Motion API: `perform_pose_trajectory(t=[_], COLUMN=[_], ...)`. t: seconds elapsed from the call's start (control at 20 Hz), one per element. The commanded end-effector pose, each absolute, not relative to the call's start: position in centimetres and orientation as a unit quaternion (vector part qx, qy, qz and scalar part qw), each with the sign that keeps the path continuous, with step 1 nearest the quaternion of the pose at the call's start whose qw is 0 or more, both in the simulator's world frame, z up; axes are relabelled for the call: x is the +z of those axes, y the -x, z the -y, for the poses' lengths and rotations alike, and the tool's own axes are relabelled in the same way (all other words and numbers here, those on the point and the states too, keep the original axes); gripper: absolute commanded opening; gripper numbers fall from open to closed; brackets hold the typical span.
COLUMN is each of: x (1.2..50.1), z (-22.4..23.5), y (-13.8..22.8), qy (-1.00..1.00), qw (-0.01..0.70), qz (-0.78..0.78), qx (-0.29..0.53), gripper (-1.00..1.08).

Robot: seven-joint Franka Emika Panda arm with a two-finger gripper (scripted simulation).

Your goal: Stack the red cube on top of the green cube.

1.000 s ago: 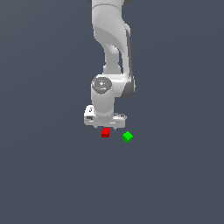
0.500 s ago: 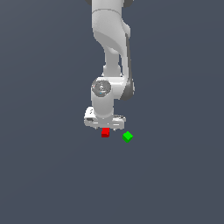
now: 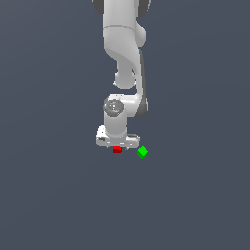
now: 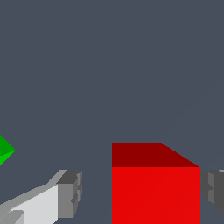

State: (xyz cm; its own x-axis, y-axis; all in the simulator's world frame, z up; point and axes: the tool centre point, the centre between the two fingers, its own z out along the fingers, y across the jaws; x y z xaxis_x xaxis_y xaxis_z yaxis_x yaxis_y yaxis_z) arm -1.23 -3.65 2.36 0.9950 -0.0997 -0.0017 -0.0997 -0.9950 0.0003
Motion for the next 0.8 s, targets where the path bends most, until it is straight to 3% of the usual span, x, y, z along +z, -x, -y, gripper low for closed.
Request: perform_pose_trajectory(t=[0.0,0.05,0.1,0.75], x=[2.00,1.98,1.98,2.31], z=[3.65,3.65,3.65,3.64], y=[1.12,1.11,1.11,1.15], qy=[-0.999,-0.999,-0.999,-0.999], qw=[0.000,0.000,0.000,0.000], qz=[0.050,0.050,0.050,0.050], qx=[0.000,0.000,0.000,0.000], gripper=[1.00,1.00,-1.00,-1.00])
